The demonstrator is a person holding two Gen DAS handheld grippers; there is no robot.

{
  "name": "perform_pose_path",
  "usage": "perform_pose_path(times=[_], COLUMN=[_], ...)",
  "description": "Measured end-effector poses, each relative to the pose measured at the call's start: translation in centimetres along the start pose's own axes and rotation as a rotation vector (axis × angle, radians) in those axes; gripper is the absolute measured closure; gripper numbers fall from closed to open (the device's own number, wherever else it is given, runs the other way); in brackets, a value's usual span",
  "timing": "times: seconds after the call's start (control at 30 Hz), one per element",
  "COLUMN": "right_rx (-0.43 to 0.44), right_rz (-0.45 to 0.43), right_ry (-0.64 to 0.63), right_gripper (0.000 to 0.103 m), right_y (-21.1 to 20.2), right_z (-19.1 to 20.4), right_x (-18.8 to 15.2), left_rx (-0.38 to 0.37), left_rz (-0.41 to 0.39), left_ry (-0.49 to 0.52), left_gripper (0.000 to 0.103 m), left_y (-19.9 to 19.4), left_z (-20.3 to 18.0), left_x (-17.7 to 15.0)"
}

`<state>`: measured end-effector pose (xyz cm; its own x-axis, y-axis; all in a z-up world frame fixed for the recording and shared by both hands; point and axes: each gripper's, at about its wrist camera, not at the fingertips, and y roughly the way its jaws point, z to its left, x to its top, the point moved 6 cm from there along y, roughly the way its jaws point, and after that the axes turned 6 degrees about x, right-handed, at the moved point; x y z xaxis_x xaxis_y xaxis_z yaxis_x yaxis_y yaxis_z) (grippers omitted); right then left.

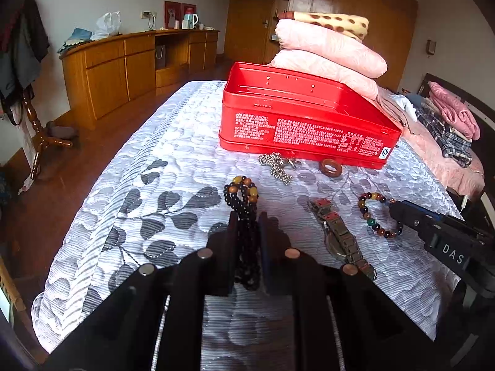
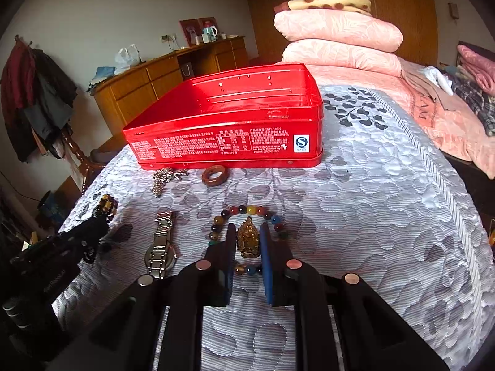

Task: Organize jewelry
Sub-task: 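Carry the black strand and multicolour bracelet over the red tin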

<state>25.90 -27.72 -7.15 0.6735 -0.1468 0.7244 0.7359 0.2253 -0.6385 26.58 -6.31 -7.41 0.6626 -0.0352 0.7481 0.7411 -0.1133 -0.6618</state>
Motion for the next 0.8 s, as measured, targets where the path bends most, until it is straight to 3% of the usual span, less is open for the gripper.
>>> perform_pose_path(times=[0.53,0.8], right_rx=[-0.032,-0.054], right_rz=[-0.008,-0.032], right_ry=[-0.026,-0.054], right_gripper=[0.088,0.088], right_y=[-0.4,0.0], right_z=[0.5,0.4], right_x=[1.2,3.9], left_rx=[-0.012,-0.010], left_rz=[-0.022,-0.048], left_ry=[0.022,0.044], left_gripper=[0.091,0.091], left_y=[0.6,1.0], left_z=[-1.4,-2.2], left_x=[1.7,4.0])
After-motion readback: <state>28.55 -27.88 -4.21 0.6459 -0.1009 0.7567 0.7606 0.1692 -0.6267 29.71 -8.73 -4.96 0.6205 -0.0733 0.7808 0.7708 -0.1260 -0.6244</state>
